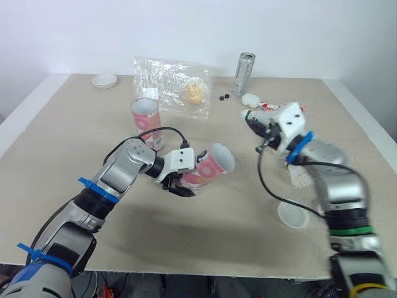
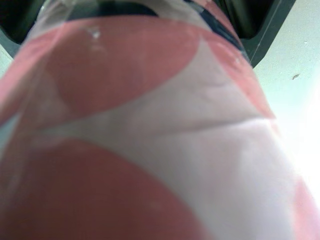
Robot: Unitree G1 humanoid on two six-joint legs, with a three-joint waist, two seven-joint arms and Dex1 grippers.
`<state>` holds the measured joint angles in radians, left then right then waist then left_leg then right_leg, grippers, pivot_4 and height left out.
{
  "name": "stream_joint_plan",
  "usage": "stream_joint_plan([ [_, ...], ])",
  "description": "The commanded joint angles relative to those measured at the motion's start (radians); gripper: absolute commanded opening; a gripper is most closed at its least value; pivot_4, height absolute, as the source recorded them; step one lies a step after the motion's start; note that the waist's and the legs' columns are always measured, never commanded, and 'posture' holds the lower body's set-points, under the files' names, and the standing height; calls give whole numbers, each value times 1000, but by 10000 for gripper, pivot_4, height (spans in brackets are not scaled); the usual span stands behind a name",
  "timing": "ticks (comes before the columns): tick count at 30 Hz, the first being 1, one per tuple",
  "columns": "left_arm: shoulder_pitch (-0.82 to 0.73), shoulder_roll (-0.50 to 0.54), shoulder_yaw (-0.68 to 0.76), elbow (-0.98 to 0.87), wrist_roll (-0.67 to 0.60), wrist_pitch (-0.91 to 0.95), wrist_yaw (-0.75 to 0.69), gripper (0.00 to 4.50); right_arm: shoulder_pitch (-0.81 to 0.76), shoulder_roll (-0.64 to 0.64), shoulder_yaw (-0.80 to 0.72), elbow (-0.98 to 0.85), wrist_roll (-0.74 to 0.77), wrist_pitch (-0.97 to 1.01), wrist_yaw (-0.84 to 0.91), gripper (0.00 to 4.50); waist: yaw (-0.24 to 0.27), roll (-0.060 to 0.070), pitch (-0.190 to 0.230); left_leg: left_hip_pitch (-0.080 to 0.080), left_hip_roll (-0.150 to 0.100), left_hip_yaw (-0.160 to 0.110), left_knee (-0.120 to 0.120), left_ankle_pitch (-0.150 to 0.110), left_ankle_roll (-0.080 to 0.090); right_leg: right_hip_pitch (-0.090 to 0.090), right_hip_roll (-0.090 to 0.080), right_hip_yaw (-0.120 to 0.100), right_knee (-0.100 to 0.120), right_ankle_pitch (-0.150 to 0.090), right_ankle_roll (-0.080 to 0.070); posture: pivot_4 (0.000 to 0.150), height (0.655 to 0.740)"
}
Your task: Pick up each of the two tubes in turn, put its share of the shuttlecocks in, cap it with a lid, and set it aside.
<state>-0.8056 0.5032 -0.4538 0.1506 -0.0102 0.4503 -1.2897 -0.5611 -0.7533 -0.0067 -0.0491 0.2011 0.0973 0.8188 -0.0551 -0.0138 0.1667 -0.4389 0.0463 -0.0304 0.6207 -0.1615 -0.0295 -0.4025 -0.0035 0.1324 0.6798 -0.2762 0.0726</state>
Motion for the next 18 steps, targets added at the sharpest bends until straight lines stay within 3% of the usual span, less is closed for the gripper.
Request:
stream_joint_plan([
  [1,-16,-4,-7,37,10,-12,-4,29918,-5,-144,-39,-123,80,-157,265,259,1,0,0,0,0,0,0,0,0,0,0,0,0,0,0,1500,7400],
  [6,-30,-18,-3,54,8,-21,-7,29918,-16,-219,8,-173,37,-245,364,259,3,0,0,1,0,0,1,0,0,1,0,0,0,0,0,1500,7400],
  [18,-28,-17,1,40,11,-11,0,29918,-100,-125,133,-123,-62,-300,370,259,7,-1,0,0,0,1,2,0,0,1,-1,0,0,0,0,1500,7400],
])
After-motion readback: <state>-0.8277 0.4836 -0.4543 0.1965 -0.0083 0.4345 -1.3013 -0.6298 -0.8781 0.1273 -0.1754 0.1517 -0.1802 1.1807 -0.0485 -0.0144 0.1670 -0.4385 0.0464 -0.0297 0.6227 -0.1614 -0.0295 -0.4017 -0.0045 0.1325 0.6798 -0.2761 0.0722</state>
